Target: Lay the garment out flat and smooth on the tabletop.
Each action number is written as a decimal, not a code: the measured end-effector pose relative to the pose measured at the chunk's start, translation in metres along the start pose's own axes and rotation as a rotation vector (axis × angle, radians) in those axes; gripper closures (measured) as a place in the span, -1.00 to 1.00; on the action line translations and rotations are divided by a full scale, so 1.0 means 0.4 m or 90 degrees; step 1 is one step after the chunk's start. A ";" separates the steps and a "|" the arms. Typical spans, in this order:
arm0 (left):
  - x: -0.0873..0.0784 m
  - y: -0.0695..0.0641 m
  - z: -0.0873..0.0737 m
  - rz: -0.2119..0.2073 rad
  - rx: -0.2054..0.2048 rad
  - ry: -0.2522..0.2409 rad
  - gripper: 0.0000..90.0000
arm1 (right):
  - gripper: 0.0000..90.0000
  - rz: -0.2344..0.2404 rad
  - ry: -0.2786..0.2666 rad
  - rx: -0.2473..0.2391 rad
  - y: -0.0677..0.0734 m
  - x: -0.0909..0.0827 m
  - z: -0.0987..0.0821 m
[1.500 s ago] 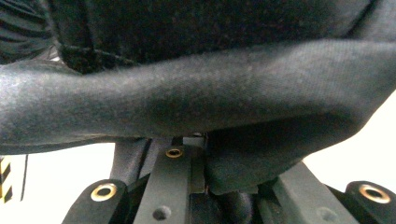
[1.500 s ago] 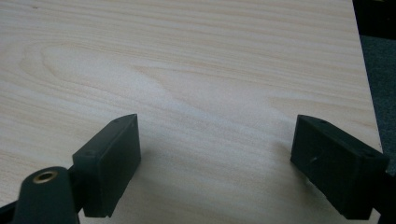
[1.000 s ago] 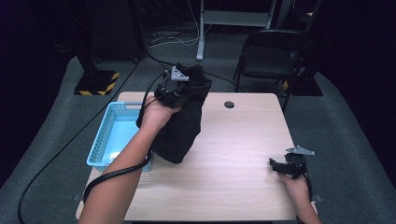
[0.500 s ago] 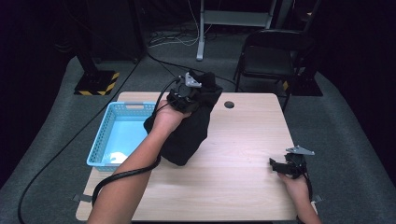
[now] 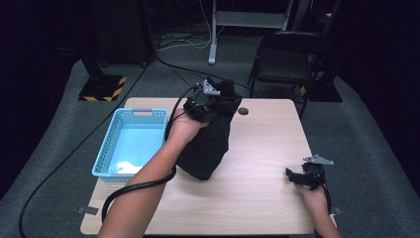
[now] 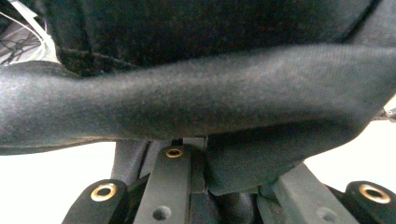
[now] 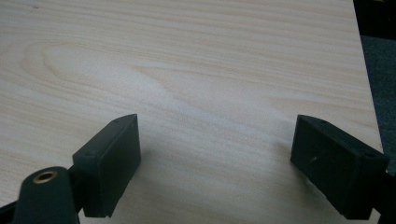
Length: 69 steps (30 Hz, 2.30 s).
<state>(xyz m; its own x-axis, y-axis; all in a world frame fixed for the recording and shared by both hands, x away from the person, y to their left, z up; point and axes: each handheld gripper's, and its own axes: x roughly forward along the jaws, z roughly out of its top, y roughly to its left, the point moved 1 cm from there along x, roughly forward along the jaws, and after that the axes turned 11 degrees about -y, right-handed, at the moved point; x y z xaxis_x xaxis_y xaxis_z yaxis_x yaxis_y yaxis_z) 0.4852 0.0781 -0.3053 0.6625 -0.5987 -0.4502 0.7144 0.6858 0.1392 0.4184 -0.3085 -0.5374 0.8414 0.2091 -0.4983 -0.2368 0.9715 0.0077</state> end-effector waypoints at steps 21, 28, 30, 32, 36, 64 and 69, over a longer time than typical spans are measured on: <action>0.157 -0.010 -0.130 -0.044 -0.095 0.045 0.74 | -0.68 0.002 0.001 -0.001 0.000 0.000 0.000; 0.192 -0.001 -0.180 -0.042 -0.125 0.066 0.74 | -0.68 0.002 0.001 -0.001 0.001 0.000 0.000; 0.204 -0.003 -0.196 -0.040 -0.131 0.073 0.74 | -0.68 0.002 0.001 -0.001 0.001 0.000 0.000; 0.215 -0.005 -0.214 -0.040 -0.137 0.079 0.73 | -0.68 0.002 0.001 -0.001 0.001 0.000 0.000; 0.229 -0.011 -0.240 -0.038 -0.148 0.085 0.73 | -0.68 0.002 0.001 -0.001 0.001 0.000 0.000; 0.248 -0.032 -0.309 -0.024 -0.174 0.052 -0.37 | -0.65 0.007 0.000 -0.005 0.004 -0.003 -0.001; 0.197 -0.010 -0.303 -0.020 -0.164 0.017 -0.51 | -0.65 0.015 0.004 -0.011 0.008 -0.004 -0.001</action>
<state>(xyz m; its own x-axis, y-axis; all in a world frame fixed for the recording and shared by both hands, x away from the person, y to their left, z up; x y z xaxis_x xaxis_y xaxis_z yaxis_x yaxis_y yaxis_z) 0.5072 0.0781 -0.4483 0.6322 -0.6124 -0.4746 0.6510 0.7520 -0.1032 0.4160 -0.3056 -0.5368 0.8328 0.2305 -0.5034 -0.2647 0.9643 0.0036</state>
